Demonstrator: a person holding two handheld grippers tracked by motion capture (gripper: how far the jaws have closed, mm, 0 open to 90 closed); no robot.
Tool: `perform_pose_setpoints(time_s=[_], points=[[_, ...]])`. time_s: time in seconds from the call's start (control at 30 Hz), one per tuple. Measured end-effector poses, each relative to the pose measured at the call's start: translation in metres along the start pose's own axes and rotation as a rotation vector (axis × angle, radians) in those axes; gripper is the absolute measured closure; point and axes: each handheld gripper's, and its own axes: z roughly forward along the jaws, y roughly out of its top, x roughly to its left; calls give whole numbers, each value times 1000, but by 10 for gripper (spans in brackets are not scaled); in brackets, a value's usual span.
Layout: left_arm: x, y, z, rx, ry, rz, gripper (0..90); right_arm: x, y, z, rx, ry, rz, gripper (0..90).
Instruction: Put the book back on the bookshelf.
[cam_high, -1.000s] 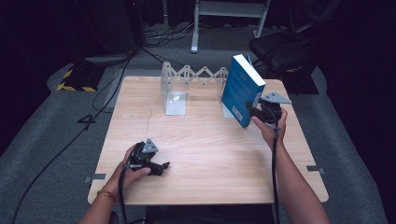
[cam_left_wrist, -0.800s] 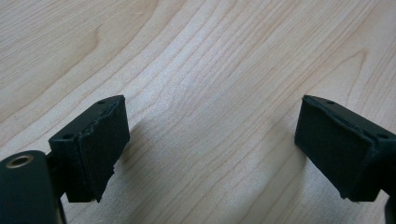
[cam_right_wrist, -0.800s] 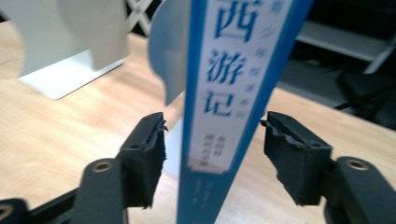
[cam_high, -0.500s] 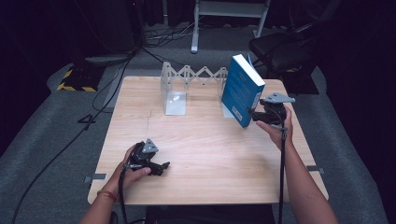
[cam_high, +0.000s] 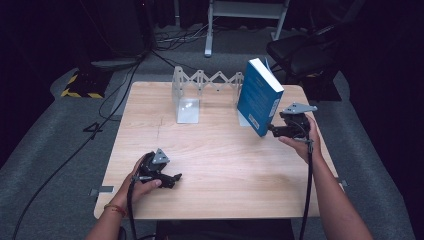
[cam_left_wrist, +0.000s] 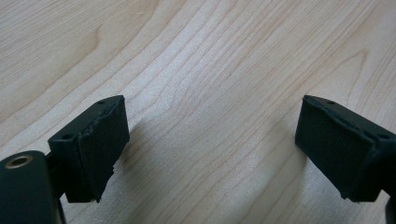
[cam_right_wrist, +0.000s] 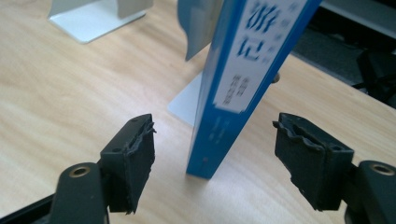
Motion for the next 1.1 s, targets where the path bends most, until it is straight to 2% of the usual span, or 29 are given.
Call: perform_pose_setpoints(time_s=[0.1,0.2,0.33,0.53,0.93,1.1], points=[[0,0,0,0,0,0,104,3,-3,-8,1,28,-31,278],[0,0,0,0,0,0,104,5,-6,-13,17,20,-40,274],[-1,0,0,-1,1,-10,103,9,-12,-20,34,44,-62,270],[-1,0,0,-1,1,-10,103,17,-23,-28,68,53,-115,263],[-1,0,0,-2,0,-12,103,18,-55,-51,90,59,-139,261],[-1,0,0,-1,0,-12,103,18,-72,-58,100,39,-155,260]])
